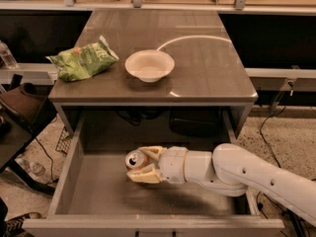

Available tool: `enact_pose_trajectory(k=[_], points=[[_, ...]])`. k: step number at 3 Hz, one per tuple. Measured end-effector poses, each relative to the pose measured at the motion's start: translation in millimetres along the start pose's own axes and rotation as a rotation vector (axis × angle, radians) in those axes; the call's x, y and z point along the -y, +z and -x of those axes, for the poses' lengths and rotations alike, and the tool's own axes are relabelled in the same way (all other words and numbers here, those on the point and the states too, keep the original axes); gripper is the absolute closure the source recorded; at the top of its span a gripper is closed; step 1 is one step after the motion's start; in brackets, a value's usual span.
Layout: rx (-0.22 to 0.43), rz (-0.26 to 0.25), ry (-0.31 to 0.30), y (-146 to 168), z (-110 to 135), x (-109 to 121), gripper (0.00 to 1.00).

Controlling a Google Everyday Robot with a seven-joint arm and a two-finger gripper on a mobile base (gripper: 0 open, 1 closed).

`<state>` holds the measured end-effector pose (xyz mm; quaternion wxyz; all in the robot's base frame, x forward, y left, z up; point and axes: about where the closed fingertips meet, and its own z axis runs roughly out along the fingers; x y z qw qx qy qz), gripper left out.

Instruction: Place orange can into top drawer

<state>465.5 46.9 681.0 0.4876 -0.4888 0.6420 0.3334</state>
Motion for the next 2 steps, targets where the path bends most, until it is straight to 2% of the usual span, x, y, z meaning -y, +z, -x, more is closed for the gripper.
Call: enact_pose_trajectory(k=[2], points=[[0.001, 0.006, -0.002, 2.3, 1.3, -1.9, 0.39]])
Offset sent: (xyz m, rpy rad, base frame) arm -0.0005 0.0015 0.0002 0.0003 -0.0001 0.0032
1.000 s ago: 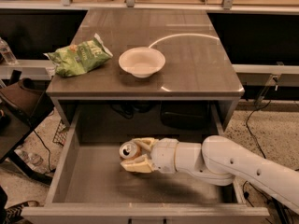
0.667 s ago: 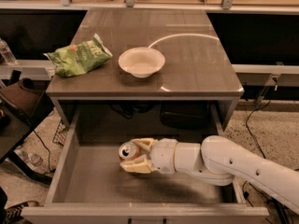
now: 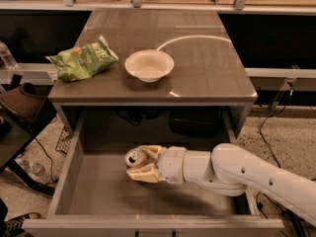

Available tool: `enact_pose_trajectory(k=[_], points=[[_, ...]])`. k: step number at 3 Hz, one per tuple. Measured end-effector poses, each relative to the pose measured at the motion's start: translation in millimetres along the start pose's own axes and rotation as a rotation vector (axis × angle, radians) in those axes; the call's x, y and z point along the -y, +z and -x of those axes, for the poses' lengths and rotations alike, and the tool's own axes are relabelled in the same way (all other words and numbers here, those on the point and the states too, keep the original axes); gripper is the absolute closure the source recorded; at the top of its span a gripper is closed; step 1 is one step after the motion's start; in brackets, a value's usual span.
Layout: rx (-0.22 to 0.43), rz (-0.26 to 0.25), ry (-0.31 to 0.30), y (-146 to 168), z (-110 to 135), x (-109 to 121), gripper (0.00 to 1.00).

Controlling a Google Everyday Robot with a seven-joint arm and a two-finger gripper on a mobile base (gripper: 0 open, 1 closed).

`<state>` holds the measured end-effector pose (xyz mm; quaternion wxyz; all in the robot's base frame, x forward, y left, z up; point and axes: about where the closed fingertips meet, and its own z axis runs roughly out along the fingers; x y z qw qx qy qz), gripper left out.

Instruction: Place orange can into top drawer

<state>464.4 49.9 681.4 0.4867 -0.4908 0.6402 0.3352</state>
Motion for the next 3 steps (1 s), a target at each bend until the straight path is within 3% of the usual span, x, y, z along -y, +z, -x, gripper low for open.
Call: enact_pose_trajectory(k=[1, 2, 3], points=[[0.001, 0.003, -0.001, 1.2, 0.7, -1.0, 0.15], [0.001, 0.006, -0.002, 2.2, 1.2, -1.8, 0.0], [0.001, 0.006, -0.002, 2.3, 1.3, -1.9, 0.0]])
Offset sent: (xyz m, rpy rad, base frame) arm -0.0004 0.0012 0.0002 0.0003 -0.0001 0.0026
